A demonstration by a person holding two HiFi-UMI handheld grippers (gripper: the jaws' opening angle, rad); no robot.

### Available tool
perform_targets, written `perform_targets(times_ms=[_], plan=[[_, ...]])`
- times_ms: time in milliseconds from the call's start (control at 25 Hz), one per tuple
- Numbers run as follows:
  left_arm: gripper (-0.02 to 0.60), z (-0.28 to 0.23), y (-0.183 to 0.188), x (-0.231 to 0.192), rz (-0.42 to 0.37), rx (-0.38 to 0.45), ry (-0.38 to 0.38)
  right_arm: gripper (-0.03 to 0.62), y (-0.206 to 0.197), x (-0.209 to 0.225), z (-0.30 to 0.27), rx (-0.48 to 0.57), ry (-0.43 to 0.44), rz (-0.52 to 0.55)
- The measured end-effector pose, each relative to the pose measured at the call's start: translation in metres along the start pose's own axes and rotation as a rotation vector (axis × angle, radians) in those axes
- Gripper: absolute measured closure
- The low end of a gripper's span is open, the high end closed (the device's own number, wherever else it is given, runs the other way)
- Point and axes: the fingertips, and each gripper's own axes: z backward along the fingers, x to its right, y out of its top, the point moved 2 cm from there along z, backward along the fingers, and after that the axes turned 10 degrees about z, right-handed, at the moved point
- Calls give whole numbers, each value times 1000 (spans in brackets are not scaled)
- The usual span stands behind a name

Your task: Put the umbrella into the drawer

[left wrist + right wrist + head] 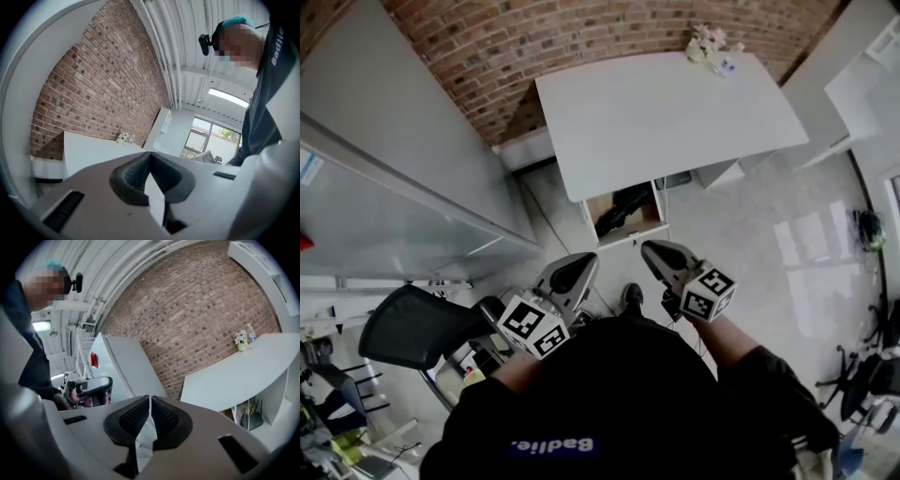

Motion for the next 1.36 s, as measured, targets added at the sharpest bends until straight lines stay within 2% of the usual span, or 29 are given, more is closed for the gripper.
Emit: perform_targets(times_ms=[160, 280, 680, 1360], plan=[[584, -1, -3, 7, -8, -21, -26, 560, 14, -27, 5, -29, 26, 214], [584, 0, -8, 13, -16, -41, -47, 563, 17, -45, 6, -38, 55, 285], [584, 8, -11, 17, -21, -54, -59, 565, 15, -60, 4, -59, 74, 348], [584, 8, -12, 21, -13, -39, -60, 565, 15, -60, 7, -76, 68, 373]])
